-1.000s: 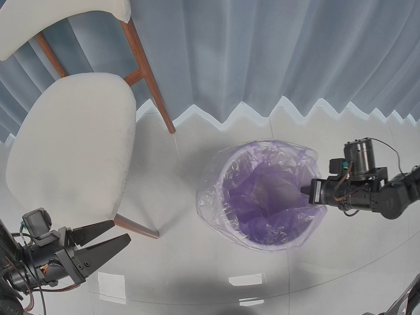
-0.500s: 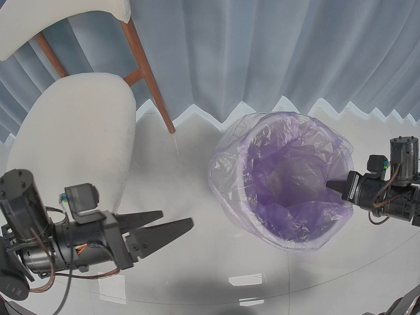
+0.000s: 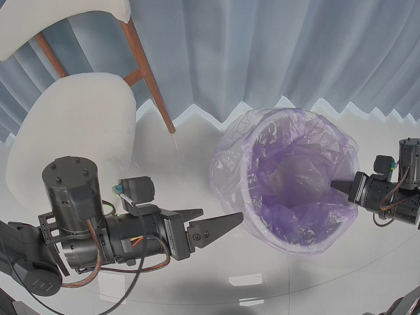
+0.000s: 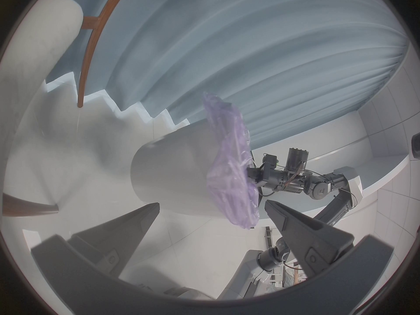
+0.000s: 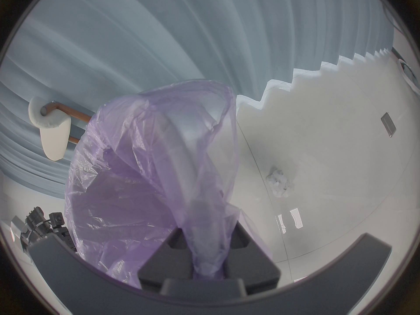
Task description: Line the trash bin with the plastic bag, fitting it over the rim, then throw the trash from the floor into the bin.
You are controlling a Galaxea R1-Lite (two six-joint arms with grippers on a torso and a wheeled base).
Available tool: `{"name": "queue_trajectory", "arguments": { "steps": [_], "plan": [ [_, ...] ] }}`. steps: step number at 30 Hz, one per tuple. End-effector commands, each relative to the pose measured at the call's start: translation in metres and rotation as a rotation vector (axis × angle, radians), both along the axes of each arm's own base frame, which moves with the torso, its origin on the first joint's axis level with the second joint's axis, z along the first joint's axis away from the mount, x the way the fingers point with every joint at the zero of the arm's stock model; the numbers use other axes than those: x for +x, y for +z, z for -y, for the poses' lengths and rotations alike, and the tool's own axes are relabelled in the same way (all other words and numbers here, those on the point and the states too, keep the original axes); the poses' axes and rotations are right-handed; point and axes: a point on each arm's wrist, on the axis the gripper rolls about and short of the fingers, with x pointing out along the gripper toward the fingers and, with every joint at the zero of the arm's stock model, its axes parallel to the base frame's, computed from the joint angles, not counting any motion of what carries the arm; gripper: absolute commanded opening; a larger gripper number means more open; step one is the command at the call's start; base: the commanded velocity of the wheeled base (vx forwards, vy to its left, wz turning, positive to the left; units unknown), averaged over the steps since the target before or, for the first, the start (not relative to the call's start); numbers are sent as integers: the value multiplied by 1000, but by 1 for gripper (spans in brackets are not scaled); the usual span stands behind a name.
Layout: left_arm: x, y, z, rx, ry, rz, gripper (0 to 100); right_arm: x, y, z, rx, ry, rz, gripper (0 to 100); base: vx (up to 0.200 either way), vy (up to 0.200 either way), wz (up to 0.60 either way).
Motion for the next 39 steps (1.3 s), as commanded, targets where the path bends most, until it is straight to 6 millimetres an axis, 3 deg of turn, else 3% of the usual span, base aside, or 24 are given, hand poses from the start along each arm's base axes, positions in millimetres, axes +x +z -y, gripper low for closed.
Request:
{"name": "queue_trajectory", "arguments": {
  "steps": [1,15,16,25,32,39],
  "plan": [
    [5,-7,4,15,4,-22,100,0,2,-1,3,6,11,0,0,0,0],
    [20,-2,9,-17,33,-31,100,0,3,-1,3,8,12,0,0,0,0],
    [21,-1,10,-20,33,-28,0,0,3,-2,4,10,14,0,0,0,0],
    [27,3,14,-44,46,-28,0,0,4,-3,5,19,15,0,0,0,0],
    [23,-6,10,-10,63,-51,0,4,13,-7,59,47,51,0,0,0,0],
    [35,1,5,-29,109,-27,0,2,12,-11,136,34,9,0,0,0,0]
  ]
}}
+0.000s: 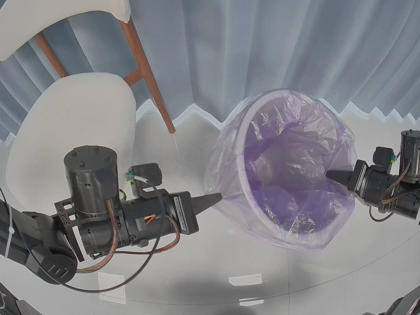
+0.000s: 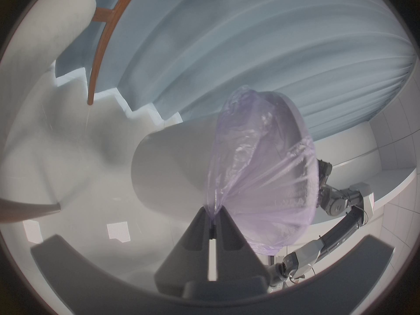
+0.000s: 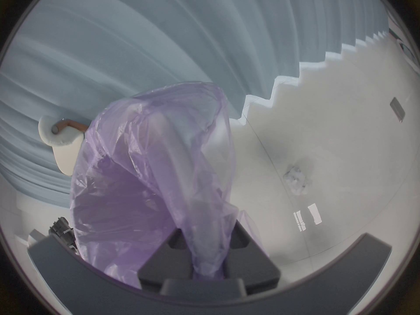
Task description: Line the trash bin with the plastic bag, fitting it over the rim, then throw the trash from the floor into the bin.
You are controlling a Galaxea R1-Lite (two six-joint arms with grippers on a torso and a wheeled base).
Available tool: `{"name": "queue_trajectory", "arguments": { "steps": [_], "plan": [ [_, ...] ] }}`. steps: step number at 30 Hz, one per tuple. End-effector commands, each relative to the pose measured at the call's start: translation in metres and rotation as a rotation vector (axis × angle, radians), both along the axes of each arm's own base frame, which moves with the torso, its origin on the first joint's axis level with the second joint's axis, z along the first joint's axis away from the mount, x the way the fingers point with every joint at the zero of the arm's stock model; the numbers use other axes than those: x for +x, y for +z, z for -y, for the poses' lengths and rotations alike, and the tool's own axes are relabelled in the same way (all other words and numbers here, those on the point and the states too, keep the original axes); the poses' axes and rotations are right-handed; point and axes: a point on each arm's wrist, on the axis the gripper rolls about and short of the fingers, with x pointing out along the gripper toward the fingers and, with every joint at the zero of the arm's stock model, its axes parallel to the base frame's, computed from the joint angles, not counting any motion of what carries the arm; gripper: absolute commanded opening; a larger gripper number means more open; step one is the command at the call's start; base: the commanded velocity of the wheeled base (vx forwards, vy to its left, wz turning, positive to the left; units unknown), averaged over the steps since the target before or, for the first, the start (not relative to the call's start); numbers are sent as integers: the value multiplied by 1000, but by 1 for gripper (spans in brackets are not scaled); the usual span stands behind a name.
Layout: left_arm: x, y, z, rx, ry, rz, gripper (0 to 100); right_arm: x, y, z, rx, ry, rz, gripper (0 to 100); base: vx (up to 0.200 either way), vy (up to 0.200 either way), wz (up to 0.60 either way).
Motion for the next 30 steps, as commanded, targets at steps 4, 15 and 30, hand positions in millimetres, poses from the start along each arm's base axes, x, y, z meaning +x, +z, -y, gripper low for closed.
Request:
{"name": "queue_trajectory", "arguments": {
  "steps": [4,15,30],
  "plan": [
    [11,6,-8,-14,48,23,0,-1,0,-3,55,-7,-29,0,0,0,0],
    [18,13,-14,-20,76,58,0,2,4,-4,74,-3,-25,0,0,0,0],
    [-1,26,-29,-35,100,85,100,2,1,0,63,-21,-34,0,0,0,0]
  ]
}}
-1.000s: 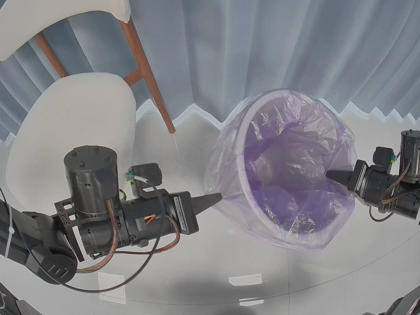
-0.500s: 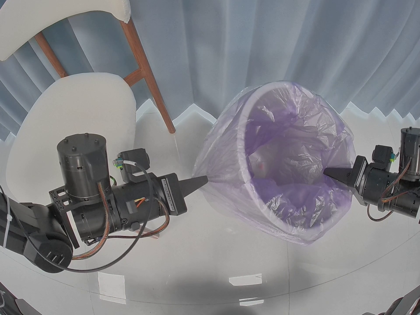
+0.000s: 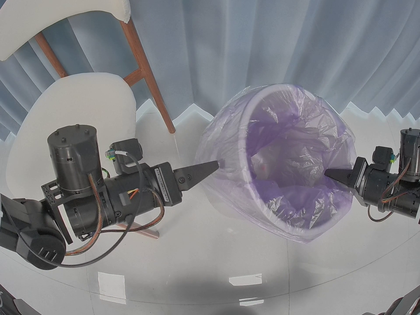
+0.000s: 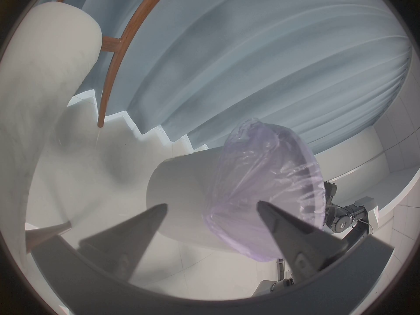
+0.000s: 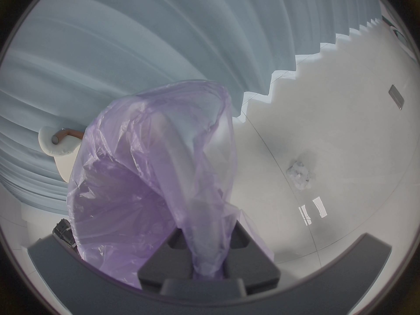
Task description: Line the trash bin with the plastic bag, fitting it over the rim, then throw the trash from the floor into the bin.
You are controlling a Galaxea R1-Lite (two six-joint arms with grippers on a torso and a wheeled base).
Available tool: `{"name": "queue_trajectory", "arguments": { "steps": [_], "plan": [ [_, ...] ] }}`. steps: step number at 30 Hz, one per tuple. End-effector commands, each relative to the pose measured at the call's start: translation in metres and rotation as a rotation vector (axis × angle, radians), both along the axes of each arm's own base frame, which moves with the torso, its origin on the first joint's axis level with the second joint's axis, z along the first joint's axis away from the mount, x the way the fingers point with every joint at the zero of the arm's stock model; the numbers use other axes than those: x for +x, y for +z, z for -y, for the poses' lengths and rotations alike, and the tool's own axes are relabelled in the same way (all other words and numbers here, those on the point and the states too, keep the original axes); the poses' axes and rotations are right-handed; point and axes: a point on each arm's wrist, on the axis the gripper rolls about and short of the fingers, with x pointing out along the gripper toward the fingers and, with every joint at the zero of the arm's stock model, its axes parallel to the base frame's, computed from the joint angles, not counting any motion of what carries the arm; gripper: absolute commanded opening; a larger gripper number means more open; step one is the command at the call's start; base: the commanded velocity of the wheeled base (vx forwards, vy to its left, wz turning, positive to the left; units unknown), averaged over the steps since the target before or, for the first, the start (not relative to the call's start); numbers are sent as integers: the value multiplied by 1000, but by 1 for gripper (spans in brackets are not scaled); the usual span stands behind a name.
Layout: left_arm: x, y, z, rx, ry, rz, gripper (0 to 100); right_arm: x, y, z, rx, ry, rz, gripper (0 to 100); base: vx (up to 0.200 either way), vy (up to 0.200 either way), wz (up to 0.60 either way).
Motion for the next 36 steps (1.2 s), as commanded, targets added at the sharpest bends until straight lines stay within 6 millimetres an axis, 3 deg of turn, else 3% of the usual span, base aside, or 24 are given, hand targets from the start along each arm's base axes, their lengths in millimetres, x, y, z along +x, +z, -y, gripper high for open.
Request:
{"name": "queue_trajectory", "arguments": {
  "steps": [1,5,8,11,13,18,21,25,29,36],
  "plan": [
    [-20,5,-13,-3,-7,15,100,1,-1,3,-3,-13,-5,0,0,0,0],
    [-28,0,-19,28,-9,26,100,1,-9,6,-70,-5,-7,0,0,0,0],
    [-28,1,-22,39,-4,46,100,-3,-27,10,-228,57,2,0,0,0,0],
    [-28,2,-21,41,-5,53,100,-3,-30,11,-271,74,11,0,0,0,0],
    [-29,1,-18,88,-30,99,100,1,-35,10,-406,143,60,0,0,0,0],
    [-30,-7,-1,142,-97,119,100,10,-34,4,-465,153,77,0,0,0,0],
    [-29,-19,19,203,-160,132,100,20,-35,-4,-518,120,78,0,0,0,0],
    [-33,-35,32,274,-201,91,100,27,-33,-8,-521,115,86,0,0,0,0],
    [-29,-49,40,347,-150,40,100,27,-31,-12,-533,124,99,0,0,0,0],
    [-10,-46,54,403,-40,13,100,22,-31,-21,-550,170,122,0,0,0,0]
  ]
}}
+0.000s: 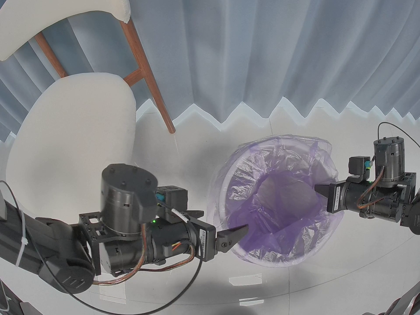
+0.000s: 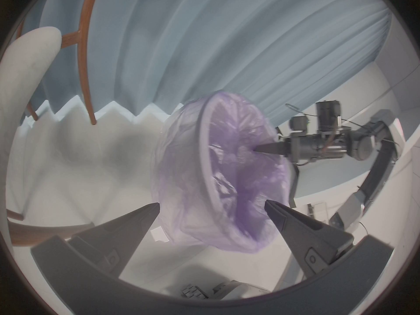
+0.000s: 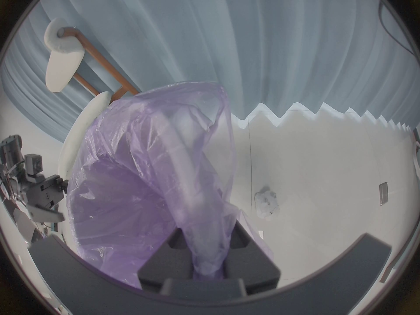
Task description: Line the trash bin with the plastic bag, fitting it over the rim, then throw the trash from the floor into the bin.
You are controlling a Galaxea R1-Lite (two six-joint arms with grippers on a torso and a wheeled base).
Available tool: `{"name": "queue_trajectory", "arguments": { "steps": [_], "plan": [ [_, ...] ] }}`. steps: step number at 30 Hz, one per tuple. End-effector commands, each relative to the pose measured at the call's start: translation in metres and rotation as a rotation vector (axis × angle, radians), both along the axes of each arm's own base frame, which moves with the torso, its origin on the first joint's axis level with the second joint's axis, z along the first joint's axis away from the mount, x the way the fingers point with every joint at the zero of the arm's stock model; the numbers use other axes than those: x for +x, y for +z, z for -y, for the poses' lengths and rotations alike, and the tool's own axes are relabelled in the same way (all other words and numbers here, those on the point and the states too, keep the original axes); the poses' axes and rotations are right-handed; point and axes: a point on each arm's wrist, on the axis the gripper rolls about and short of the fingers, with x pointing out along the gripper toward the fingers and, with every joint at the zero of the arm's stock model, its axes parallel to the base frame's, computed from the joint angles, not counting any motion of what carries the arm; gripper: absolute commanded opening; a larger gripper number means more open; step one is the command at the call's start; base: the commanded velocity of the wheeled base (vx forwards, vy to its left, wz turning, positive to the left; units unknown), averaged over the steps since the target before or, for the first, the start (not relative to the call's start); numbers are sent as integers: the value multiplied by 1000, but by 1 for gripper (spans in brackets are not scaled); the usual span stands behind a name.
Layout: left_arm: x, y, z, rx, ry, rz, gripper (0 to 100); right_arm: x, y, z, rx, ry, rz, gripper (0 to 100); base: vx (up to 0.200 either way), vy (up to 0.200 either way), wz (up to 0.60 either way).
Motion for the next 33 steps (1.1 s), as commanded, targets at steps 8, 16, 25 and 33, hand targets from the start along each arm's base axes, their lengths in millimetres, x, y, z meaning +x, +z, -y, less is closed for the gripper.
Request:
{"name": "queue_trajectory", "arguments": {
  "steps": [8,16,25,33],
  "plan": [
    [21,-7,19,86,153,-35,100,-7,-5,-16,-97,58,25,0,0,0,0],
    [11,-16,27,158,162,-60,100,-6,-12,-24,-155,51,23,0,0,0,0],
    [7,-22,33,162,165,-83,100,-1,-13,-27,-157,51,22,0,0,0,0],
    [8,-31,34,184,180,-124,100,-1,-8,-30,-146,58,41,0,0,0,0]
  ]
}}
